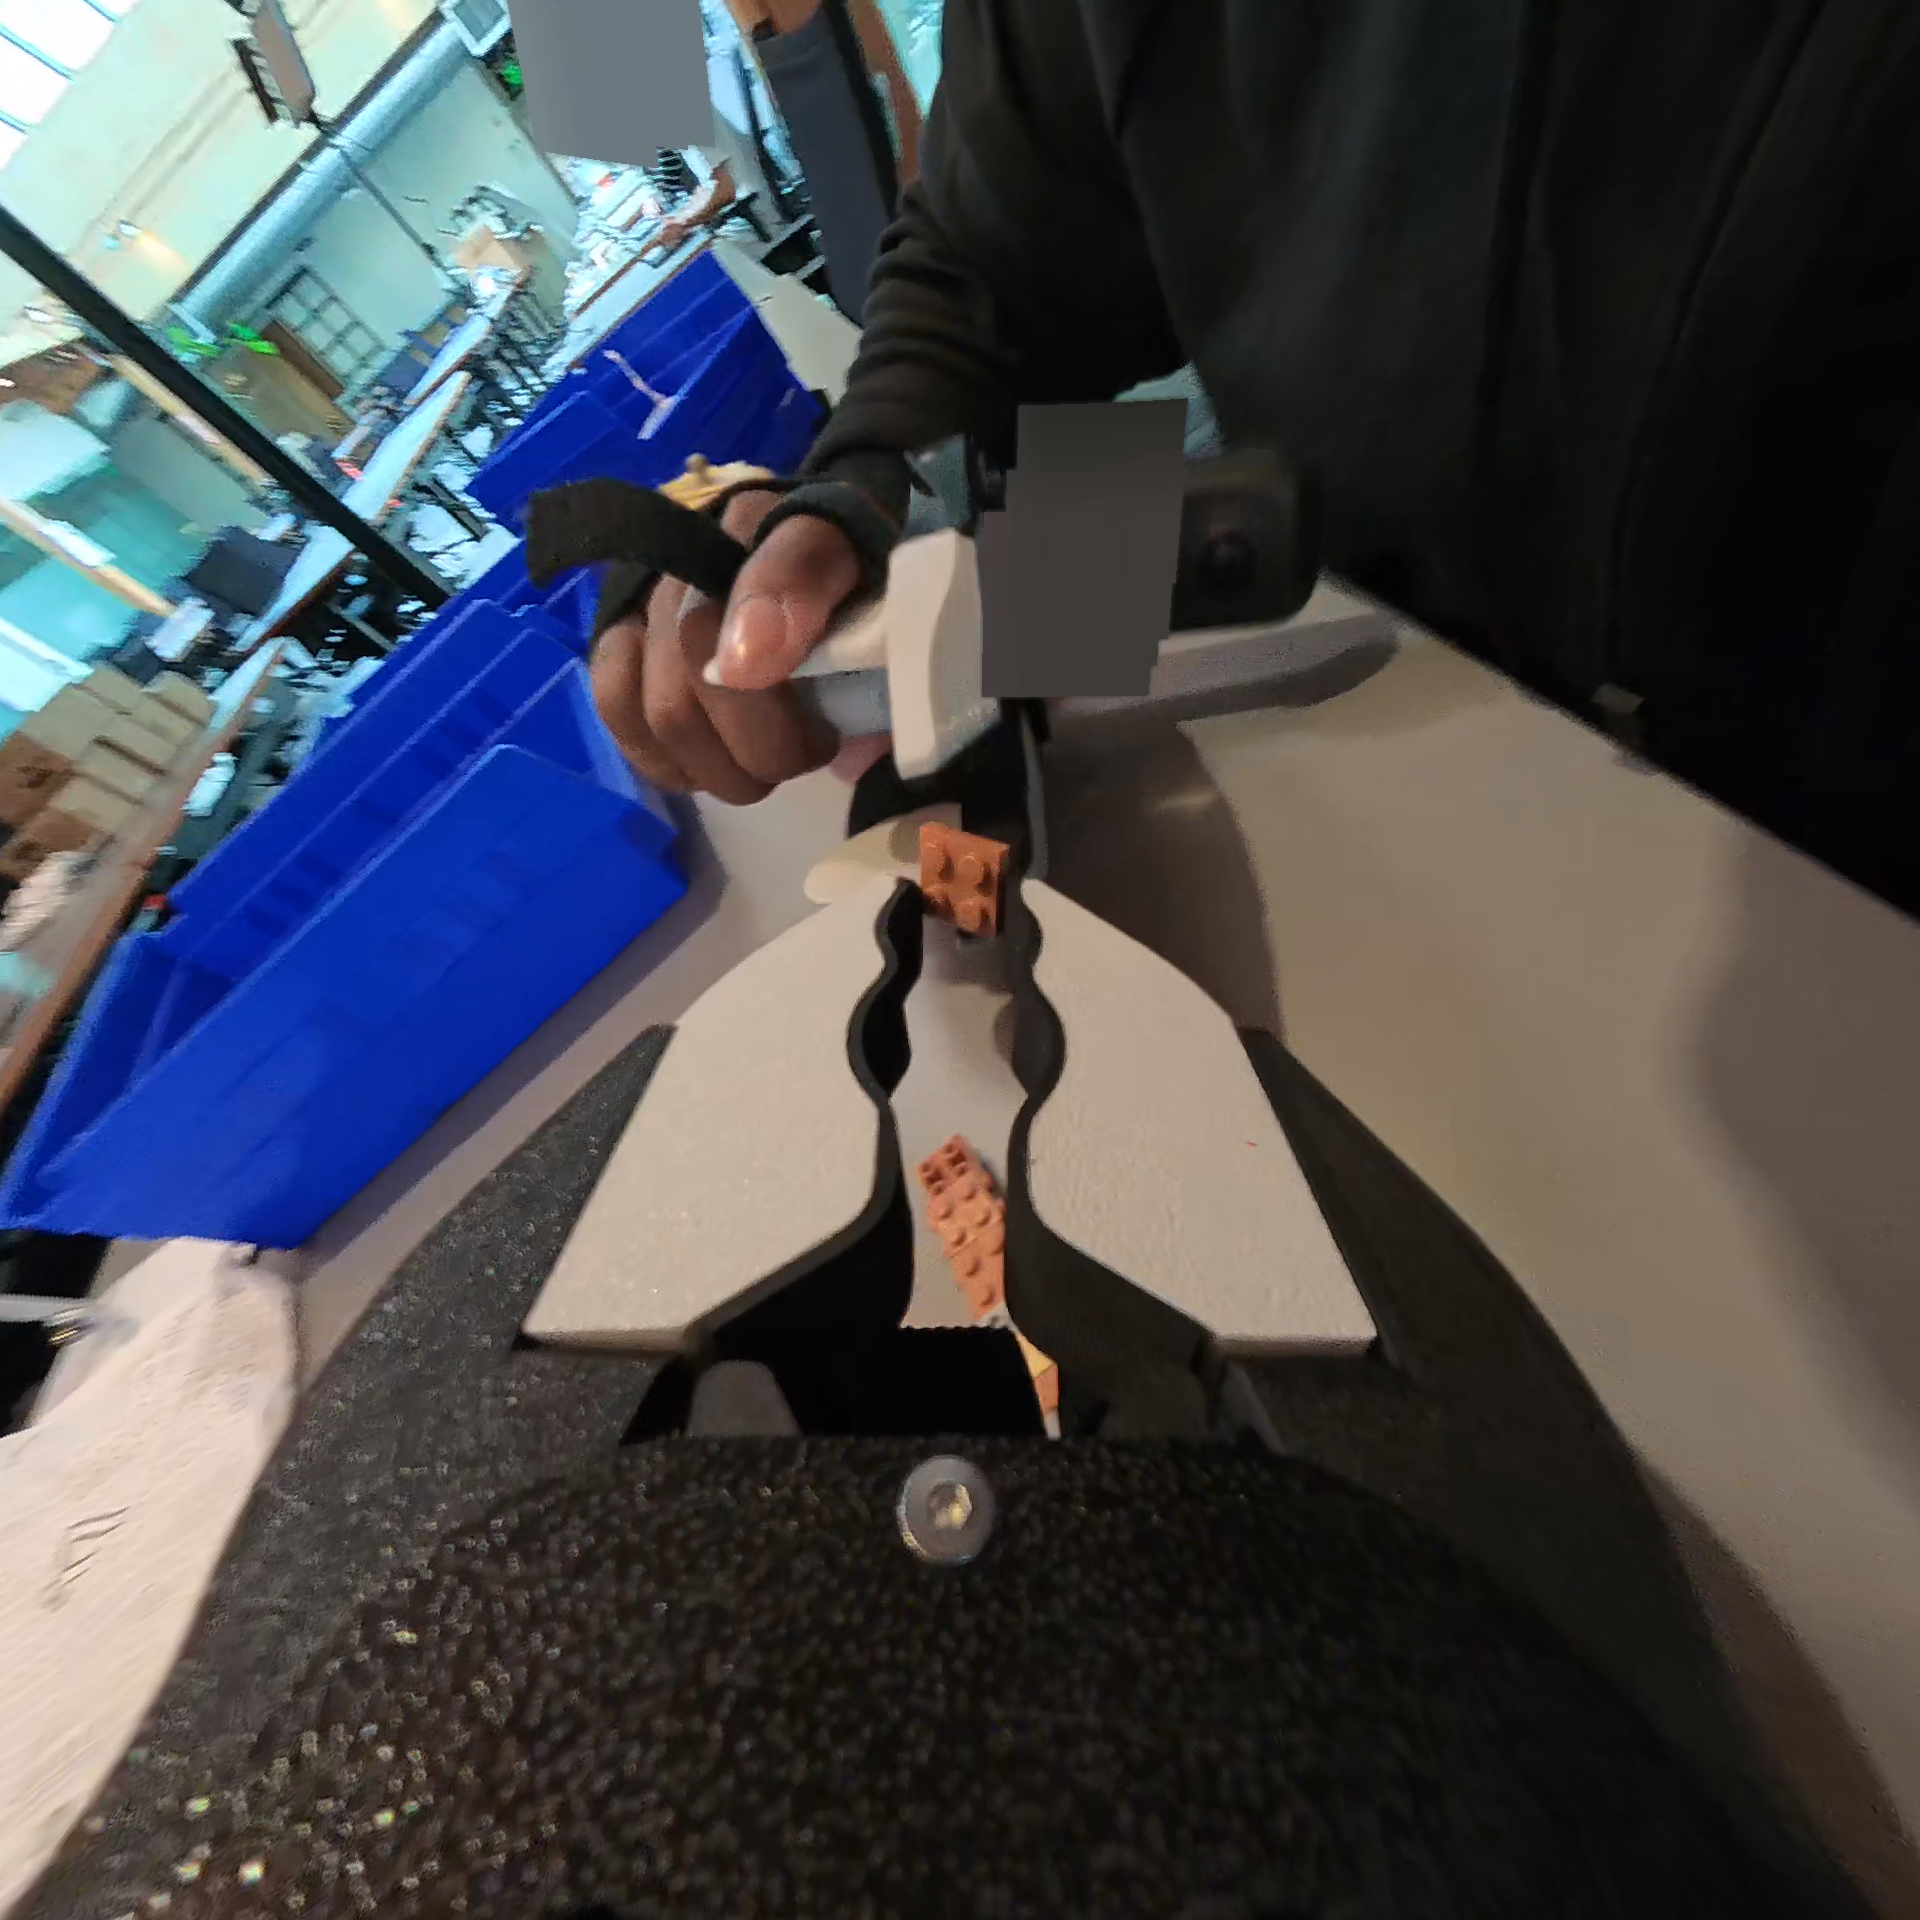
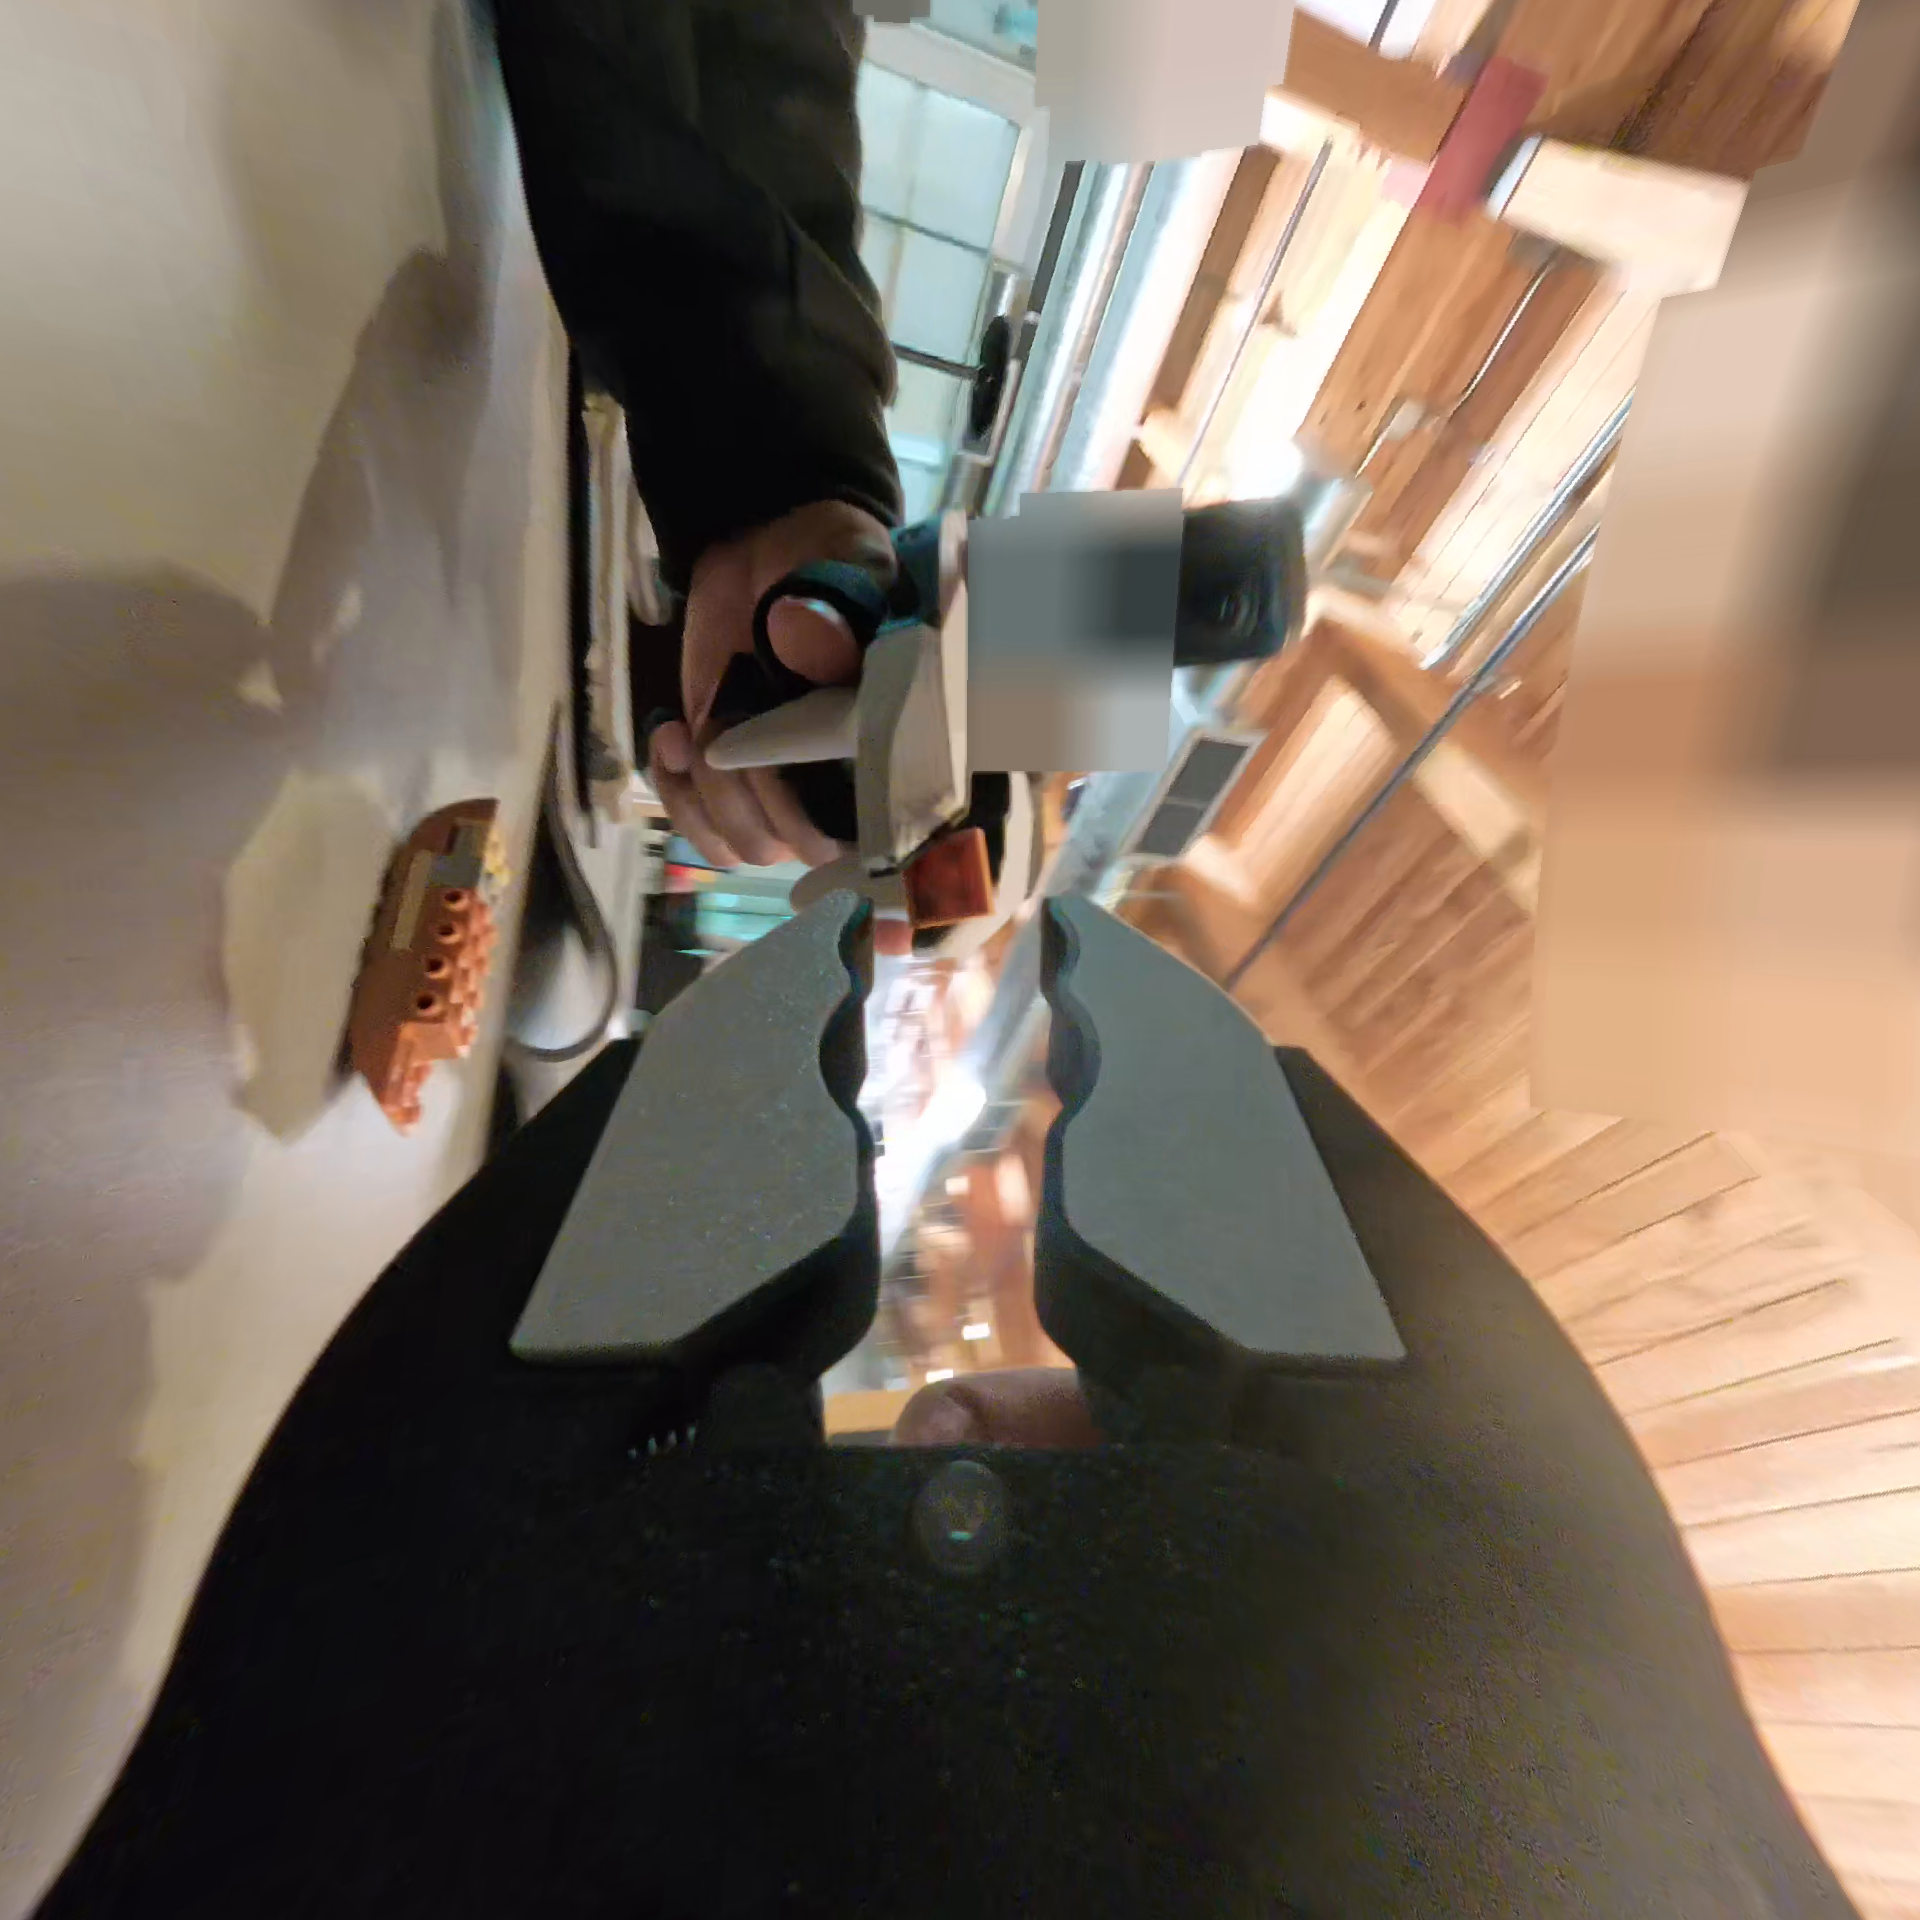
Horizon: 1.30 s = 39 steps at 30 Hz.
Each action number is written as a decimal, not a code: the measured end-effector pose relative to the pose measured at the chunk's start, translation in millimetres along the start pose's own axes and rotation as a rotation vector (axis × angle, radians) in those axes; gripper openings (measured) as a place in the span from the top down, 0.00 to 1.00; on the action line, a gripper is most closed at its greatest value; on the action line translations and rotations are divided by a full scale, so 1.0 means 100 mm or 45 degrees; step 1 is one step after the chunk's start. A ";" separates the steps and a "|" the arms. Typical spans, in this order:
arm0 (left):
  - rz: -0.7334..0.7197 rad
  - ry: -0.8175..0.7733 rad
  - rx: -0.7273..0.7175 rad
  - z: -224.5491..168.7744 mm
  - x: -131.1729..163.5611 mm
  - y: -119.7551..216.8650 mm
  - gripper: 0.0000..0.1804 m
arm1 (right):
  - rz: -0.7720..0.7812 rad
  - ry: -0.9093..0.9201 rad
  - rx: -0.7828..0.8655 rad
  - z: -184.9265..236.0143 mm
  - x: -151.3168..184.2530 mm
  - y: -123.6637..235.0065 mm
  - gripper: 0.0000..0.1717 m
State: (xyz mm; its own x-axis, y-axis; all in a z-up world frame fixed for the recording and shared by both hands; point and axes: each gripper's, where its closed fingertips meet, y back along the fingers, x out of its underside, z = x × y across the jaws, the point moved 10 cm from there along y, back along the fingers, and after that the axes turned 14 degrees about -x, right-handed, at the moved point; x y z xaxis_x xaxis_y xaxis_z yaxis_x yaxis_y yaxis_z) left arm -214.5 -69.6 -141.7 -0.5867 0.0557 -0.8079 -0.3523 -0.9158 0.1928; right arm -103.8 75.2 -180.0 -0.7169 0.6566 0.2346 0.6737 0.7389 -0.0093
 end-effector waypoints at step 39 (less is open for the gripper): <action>0.194 -0.483 -0.132 -0.16 0.12 -0.11 0.91 | -0.584 -2.620 -1.256 0.04 0.65 -0.22 0.91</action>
State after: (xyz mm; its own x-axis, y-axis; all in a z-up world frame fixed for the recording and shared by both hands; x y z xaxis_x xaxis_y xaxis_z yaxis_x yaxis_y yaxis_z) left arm -206.2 -65.5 -162.3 -0.8601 0.0415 -0.5085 -0.1771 -0.9590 0.2213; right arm -165.8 102.4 -168.3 0.4633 0.2277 -0.8564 -0.1274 0.9735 0.1900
